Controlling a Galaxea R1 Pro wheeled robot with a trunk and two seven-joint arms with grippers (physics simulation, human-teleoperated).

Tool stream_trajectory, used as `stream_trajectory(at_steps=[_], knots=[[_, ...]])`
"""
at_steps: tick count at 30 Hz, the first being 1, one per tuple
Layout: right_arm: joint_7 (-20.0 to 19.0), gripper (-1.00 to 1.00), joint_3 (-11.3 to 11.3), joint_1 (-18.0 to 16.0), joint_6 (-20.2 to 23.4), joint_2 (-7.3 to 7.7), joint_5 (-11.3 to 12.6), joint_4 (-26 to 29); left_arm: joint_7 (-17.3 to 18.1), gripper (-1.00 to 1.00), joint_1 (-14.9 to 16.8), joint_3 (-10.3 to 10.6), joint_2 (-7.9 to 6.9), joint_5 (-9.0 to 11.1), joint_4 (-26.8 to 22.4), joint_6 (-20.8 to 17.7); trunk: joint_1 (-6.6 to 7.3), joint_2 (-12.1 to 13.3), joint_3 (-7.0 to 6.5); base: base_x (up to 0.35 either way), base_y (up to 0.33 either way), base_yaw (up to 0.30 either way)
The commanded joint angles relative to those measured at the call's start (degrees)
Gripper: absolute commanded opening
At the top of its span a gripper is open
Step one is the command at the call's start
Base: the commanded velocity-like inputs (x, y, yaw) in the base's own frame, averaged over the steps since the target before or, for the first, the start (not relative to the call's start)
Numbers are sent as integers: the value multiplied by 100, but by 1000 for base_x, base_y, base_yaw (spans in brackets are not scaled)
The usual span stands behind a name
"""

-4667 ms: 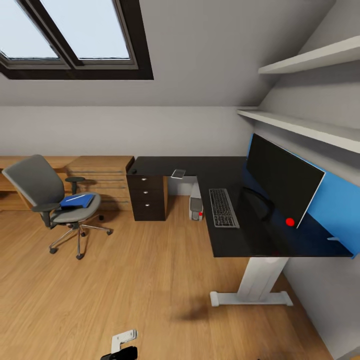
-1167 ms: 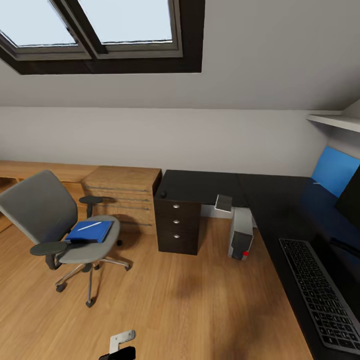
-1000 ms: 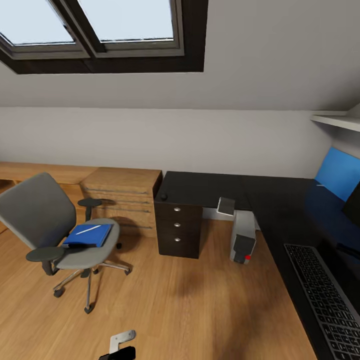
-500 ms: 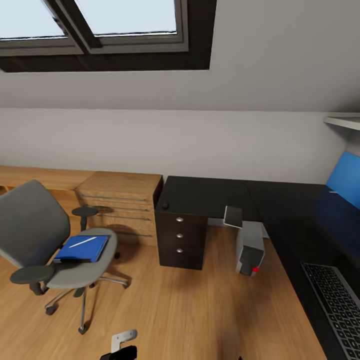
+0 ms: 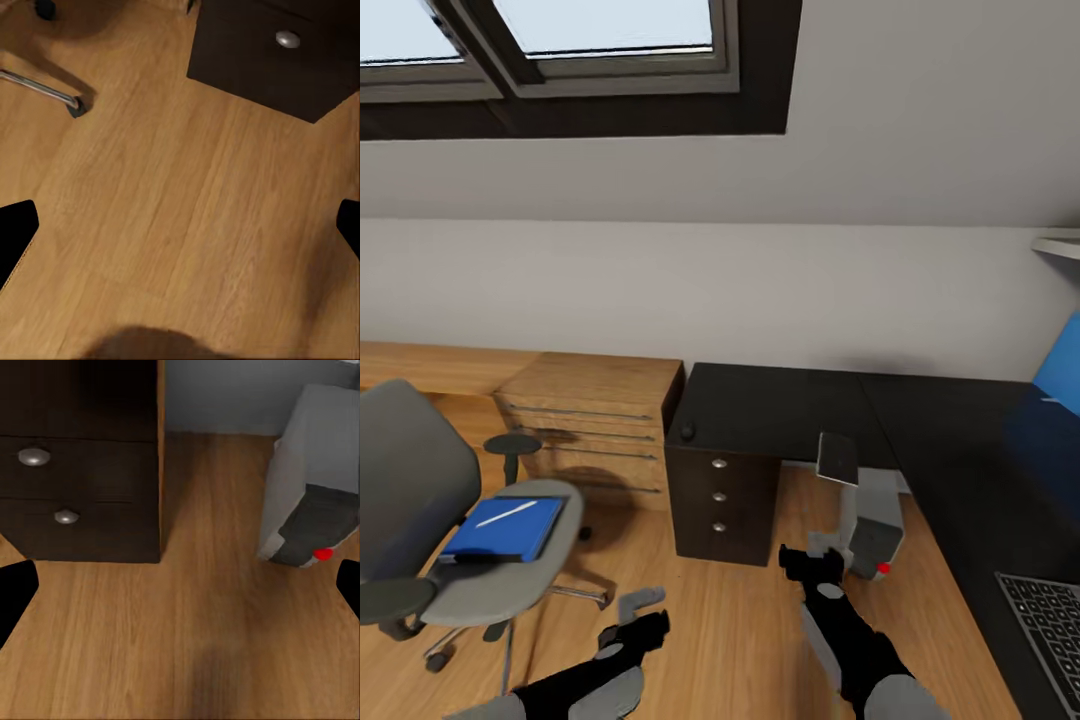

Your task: In the bedroom, organize the workspace by keeping the computer under the desk, ensuring the monitor is on the desk, placing the keyboard on the desk next to the monitor, placing the mouse on the desk next to the keyboard, moving the folder from the swivel chair onto the desk next to the mouse, stacking the notebook on top of the folder with the pen on top of the notebook, and positioning the swivel chair next to the desk.

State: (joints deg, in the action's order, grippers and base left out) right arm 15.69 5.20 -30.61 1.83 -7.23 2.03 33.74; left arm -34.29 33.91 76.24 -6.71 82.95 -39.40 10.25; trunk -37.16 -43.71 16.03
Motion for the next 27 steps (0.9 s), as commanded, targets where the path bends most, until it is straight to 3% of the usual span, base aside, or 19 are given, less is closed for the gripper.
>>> stream_trajectory(at_steps=[1, 2, 3, 4, 5, 7, 10, 13, 22, 24, 27], knots=[[56, 100, 28, -284, 370, 0, 22, 62, -358, 100, 119, -69, -234, 41, -586, -138, -5, -6, 10, 325, 0, 0], [60, 100, 27, -448, 519, -1, 19, 76, -513, 100, 162, -161, -359, 35, -895, -252, -5, -6, 10, 325, 0, 0], [69, 100, 22, -1046, 1065, -4, 14, 71, -1048, 100, 266, -814, -893, 5, -2246, -861, -5, -6, 10, 325, 0, 0], [73, 100, 18, -1293, 1331, -5, 13, 58, -1247, 100, 294, -1247, -1134, -20, -2912, -1221, -5, -6, 10, 325, 0, 0], [128, 100, -5, -1742, 2072, -13, 67, 105, -1496, 100, 320, -2019, -1528, -95, -3920, -1864, -5, -6, 10, 325, 0, 0], [141, 100, -28, -1856, 2428, -35, 183, 186, -1601, 100, 334, -2353, -1763, -100, -4266, -2156, -5, -6, 10, 325, 0, 0], [148, 100, -47, -1932, 2564, -54, 533, 185, -1643, 100, 341, -2423, -1852, -108, -3921, -2283, -5, -6, 10, 325, 0, 0], [154, 100, -49, -1946, 2477, -37, 769, 178, -1667, 100, 343, -2187, -1860, -117, -3502, -2273, -5, -6, 10, 325, 0, 0], [175, 100, -2, -1935, 2438, -62, 823, 157, -1685, 100, 344, -1932, -1800, -143, -3243, -2093, -5, -6, 10, 260, 0, 123], [167, 100, 104, -1923, 2436, -72, 826, 153, -1697, 100, 344, -1742, -1718, -163, -3236, -2078, -5, -6, 11, 53, 0, 250], [145, 100, 271, -1917, 2440, -75, 832, 147, -1700, 100, 344, -1664, -1675, -170, -3233, -2071, -5, -6, 16, 16, 0, 261]])
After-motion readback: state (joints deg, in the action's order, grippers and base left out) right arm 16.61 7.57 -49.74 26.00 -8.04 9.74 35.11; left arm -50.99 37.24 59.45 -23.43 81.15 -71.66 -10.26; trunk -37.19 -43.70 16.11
